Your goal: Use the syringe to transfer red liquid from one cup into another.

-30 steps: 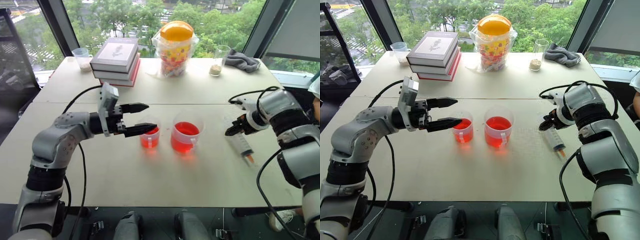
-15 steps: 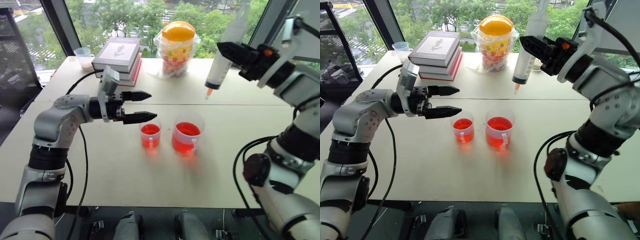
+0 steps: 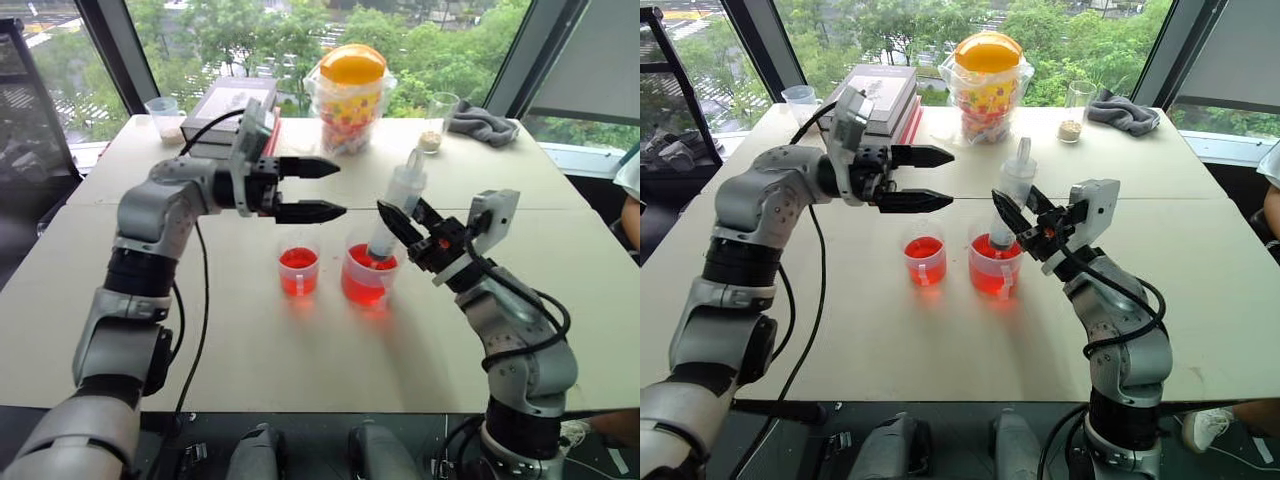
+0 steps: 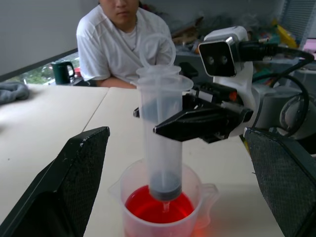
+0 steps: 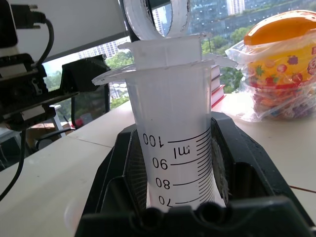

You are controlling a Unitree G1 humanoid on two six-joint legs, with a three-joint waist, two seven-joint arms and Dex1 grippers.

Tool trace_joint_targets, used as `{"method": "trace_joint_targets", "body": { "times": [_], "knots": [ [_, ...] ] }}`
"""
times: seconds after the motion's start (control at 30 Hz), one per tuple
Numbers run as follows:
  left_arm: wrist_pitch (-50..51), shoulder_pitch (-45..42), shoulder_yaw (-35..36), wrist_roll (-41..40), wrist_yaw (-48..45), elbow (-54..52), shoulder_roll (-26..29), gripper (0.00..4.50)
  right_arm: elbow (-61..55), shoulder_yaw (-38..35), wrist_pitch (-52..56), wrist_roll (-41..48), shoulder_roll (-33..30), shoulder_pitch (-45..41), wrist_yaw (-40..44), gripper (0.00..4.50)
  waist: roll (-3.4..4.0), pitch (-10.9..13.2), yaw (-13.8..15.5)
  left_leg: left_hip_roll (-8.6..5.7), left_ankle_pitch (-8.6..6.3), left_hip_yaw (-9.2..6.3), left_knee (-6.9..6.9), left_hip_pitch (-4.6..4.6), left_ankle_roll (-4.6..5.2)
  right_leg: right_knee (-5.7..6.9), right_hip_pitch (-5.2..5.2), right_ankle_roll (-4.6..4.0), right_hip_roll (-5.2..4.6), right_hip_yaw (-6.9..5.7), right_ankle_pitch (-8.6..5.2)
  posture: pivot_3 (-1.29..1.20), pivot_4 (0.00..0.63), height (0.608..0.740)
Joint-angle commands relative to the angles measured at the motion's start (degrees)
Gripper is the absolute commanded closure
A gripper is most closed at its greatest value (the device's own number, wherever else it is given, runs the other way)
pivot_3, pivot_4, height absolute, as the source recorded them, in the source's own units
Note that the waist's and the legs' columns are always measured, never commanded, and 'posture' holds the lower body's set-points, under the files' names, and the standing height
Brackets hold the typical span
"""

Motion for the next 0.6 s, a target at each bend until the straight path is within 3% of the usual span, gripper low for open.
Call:
{"method": "trace_joint_targets", "body": {
  "times": [0.03, 0.6],
  "knots": [
    [-2.97, -2.92, -1.08, 1.66, -1.19, 1.59, -2.2, 0.0, 0.96, 2.37, -5.01, -1.49, -0.41, 0.73, -1.22, 3.12, 0.0, 0.0, 0.05, 0.0, 0.0, 0.0, 0.0, 0.0, 0.0, 0.0, 0.0, 0.0, 0.0, 0.01, 0.0, 0.0, 0.15, 0.74],
    [-4.01, -4.77, -3.57, 4.11, -5.28, 3.84, -6.99, 0.0, 3.52, 6.56, -8.04, -2.12, -4.64, 2.34, -3.34, 3.12, -0.01, 0.01, 0.1, 0.0, -0.01, -0.02, -0.02, -0.01, 0.01, -0.02, -0.01, -0.01, 0.0, 0.01, -0.01, 0.0, 0.15, 0.74]
  ]
}}
